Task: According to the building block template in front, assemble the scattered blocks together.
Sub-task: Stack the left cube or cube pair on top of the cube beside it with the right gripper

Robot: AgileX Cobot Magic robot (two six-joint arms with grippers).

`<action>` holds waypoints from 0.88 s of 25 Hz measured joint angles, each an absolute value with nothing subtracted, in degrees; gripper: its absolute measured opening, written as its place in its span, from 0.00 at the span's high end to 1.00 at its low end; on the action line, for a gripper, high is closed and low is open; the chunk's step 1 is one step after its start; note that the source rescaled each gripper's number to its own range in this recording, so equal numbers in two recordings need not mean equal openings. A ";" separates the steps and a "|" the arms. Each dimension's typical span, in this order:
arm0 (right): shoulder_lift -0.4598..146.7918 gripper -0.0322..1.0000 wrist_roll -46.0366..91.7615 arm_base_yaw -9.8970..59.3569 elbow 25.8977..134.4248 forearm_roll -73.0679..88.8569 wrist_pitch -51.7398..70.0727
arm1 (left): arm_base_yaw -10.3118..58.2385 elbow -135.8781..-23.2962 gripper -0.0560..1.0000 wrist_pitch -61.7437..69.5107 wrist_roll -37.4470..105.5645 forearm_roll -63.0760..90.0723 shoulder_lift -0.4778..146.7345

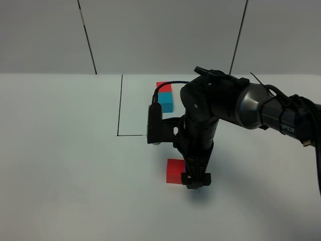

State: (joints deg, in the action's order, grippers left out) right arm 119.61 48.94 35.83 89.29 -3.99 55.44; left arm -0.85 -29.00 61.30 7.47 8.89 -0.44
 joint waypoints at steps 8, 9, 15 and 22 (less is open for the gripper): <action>123.46 0.00 49.16 35.83 89.62 -1.91 53.21 | -0.85 -29.00 0.29 61.30 7.47 8.89 -0.44; 123.81 0.00 49.16 35.83 89.62 -1.49 53.12 | -0.85 -29.00 0.29 61.30 7.41 8.89 -0.44; 125.87 0.00 49.22 35.77 89.62 0.34 52.22 | -0.85 -29.00 0.29 61.30 7.46 8.89 -0.44; 127.53 0.00 49.22 34.96 89.62 1.11 51.85 | -0.85 -29.00 0.29 61.30 7.46 8.89 -0.44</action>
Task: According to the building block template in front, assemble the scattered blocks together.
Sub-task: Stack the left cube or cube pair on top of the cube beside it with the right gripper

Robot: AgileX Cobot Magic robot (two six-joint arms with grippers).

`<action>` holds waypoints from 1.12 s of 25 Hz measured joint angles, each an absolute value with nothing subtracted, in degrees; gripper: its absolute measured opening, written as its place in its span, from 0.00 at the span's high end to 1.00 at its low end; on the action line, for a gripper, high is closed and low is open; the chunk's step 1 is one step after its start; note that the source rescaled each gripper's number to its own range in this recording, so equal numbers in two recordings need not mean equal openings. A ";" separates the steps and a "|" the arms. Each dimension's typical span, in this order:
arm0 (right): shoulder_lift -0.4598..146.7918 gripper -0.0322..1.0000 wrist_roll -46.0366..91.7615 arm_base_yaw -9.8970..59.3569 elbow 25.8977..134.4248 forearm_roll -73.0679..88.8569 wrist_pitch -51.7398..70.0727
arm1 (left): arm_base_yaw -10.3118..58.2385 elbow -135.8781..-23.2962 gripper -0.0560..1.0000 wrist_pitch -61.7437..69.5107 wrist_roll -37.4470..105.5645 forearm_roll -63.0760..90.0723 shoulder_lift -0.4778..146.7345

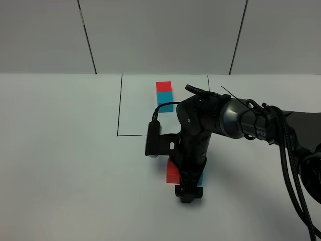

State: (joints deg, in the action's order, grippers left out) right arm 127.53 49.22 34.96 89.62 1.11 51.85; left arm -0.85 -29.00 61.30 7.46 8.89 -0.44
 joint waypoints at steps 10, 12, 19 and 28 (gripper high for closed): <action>127.53 0.88 49.16 34.89 89.62 3.47 51.71 | -0.85 -29.00 0.29 61.30 7.46 8.89 -0.44; 127.53 0.94 49.16 34.89 89.62 4.09 51.77 | -0.85 -29.00 0.29 61.30 7.46 8.89 -0.44; 127.47 0.94 41.98 34.89 89.97 6.82 51.71 | -0.85 -29.00 0.29 61.30 7.46 8.89 -0.44; 124.47 0.94 -10.97 34.59 91.46 6.39 51.74 | -0.85 -29.00 0.29 61.30 7.46 8.89 -0.44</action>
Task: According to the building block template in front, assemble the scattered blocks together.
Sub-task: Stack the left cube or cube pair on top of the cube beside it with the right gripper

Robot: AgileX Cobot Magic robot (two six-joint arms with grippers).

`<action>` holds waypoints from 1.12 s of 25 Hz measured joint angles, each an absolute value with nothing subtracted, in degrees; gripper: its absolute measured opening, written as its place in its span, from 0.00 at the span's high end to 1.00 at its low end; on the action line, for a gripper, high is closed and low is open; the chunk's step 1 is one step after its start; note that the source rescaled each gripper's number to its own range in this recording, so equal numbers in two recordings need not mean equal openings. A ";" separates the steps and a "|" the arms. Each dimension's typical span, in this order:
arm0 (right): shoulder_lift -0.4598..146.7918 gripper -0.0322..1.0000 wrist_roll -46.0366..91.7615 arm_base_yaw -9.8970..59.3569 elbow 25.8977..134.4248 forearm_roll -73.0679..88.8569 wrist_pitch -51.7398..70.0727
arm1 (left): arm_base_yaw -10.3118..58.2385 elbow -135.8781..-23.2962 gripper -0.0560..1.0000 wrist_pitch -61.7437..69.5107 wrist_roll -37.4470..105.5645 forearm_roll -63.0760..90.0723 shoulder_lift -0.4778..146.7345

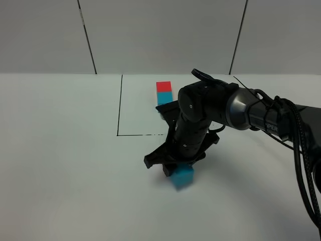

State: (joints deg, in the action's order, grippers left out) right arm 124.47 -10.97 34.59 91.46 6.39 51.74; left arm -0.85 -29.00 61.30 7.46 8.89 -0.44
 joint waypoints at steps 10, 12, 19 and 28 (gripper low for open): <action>124.62 0.94 -36.01 34.45 91.46 3.42 49.99 | -0.85 -29.00 0.29 61.30 7.46 8.89 -0.44; 124.73 0.94 -37.22 34.45 91.46 3.10 49.72 | -0.85 -29.00 0.29 61.30 7.46 8.89 -0.44; 127.19 0.94 -38.28 34.50 91.46 0.37 49.49 | -0.85 -29.00 0.29 61.30 7.46 8.89 -0.44; 127.60 0.94 -38.04 35.35 91.46 0.00 48.02 | -0.85 -29.00 0.29 61.30 7.46 8.89 -0.44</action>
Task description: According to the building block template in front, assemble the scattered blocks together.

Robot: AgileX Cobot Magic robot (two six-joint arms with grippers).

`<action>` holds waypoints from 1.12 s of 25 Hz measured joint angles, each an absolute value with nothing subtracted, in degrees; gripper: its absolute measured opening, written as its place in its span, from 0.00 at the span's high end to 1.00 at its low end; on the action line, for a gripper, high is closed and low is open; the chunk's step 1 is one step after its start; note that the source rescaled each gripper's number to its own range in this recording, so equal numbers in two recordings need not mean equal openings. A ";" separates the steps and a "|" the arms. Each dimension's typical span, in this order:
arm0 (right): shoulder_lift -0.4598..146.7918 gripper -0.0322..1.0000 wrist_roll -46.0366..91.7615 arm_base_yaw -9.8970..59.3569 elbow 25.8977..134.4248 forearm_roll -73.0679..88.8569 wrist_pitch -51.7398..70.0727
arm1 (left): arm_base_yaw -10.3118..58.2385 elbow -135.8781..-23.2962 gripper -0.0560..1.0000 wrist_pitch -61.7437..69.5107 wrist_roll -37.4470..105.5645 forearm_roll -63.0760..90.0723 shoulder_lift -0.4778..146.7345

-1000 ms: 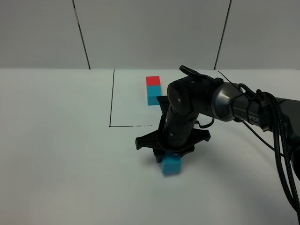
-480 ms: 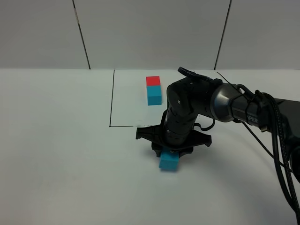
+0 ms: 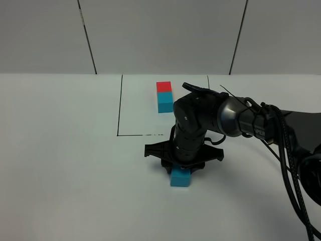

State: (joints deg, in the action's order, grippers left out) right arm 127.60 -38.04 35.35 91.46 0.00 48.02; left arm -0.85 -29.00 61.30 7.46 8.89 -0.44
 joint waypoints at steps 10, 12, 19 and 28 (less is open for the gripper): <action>127.60 0.68 -32.59 35.35 91.46 0.85 48.62 | -0.85 -29.00 0.29 61.30 7.46 8.89 -0.44; 127.60 0.38 -31.94 35.35 91.46 0.85 49.01 | -0.85 -29.00 0.29 61.30 7.46 8.89 -0.44; 124.59 0.00 -31.22 35.35 91.46 0.00 49.83 | -0.85 -29.00 0.29 61.30 7.46 8.89 -0.44; 113.85 0.00 -23.42 27.62 91.46 -4.16 53.77 | -0.85 -29.00 0.29 61.30 7.41 8.89 -0.44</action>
State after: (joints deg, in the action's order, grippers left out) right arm 113.85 -23.42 27.62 91.46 -4.16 53.77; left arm -0.85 -29.00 61.30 7.41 8.89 -0.44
